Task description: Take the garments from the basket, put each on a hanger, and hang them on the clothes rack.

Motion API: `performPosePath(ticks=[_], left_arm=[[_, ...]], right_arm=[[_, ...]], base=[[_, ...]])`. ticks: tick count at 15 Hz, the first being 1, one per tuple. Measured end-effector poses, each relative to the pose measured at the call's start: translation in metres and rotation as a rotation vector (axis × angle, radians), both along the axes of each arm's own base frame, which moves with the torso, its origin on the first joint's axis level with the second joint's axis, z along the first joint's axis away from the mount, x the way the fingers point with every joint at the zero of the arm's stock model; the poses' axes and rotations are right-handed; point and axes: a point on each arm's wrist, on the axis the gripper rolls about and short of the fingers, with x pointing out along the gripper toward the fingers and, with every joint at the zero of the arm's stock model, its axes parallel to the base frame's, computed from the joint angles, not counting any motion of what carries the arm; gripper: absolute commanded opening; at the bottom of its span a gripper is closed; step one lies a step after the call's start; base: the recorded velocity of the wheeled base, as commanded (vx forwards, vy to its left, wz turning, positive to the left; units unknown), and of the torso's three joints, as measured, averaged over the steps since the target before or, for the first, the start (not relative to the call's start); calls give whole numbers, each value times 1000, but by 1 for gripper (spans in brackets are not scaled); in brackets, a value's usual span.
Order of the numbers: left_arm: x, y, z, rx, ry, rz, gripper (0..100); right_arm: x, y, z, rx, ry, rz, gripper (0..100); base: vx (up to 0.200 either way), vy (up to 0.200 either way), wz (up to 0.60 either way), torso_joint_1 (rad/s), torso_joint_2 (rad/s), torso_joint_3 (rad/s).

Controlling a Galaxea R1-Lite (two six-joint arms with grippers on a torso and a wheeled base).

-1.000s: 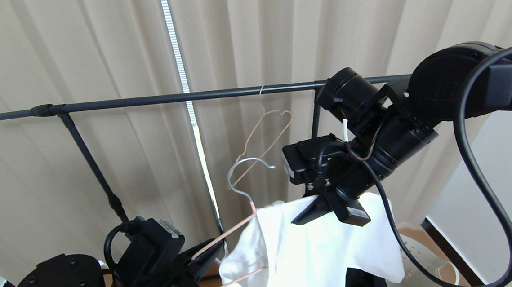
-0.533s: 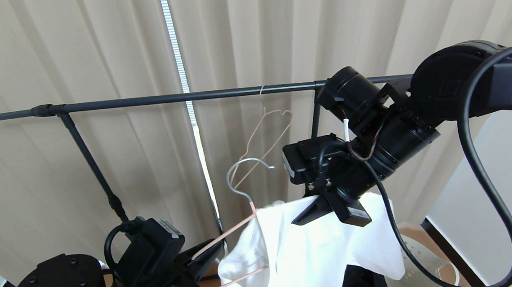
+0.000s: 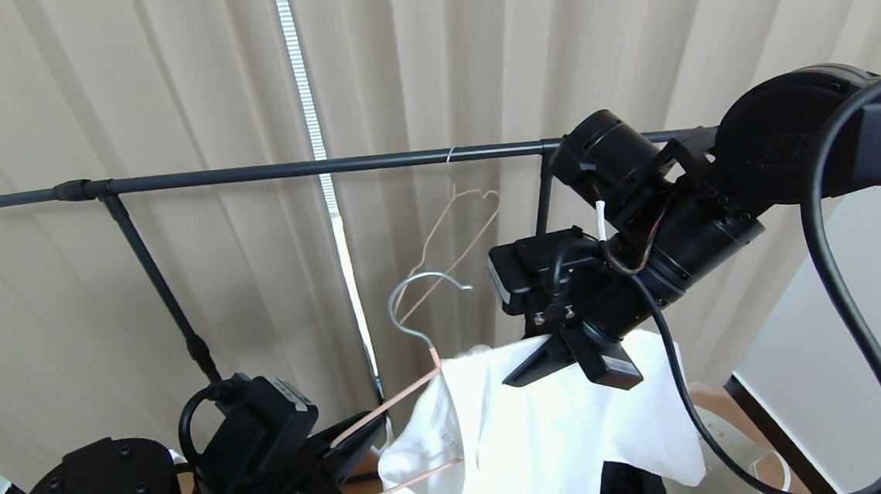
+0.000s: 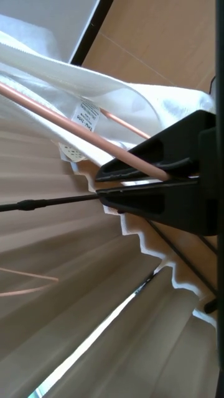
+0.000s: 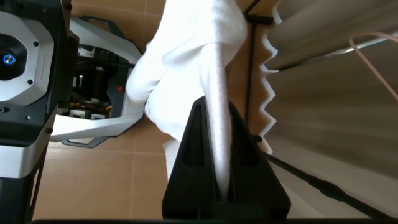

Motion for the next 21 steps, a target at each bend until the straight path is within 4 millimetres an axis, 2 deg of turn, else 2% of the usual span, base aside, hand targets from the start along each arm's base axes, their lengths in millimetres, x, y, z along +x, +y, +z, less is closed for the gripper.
performPosePath(ticks=[1,7,12,16,21], left_arm=[[0,0,0,0,0,0,100],[1,0,2,-7,-6,4,100],[1,6,19,-105,-97,18,100],[7,20,36,-161,-158,74,100],[8,34,26,-104,26,209,100]], right_arm=[[0,0,0,1,-1,0,0],[-2,-2,2,1,-2,-1,0],[-3,-6,6,-32,-29,-52,0],[-5,-9,10,-60,-37,-142,0],[-13,-18,26,-59,-53,-292,0]], base=[[0,0,0,0,0,0],[0,0,0,0,0,0],[0,0,0,0,0,0],[0,0,0,0,0,0],[0,0,0,0,0,0]])
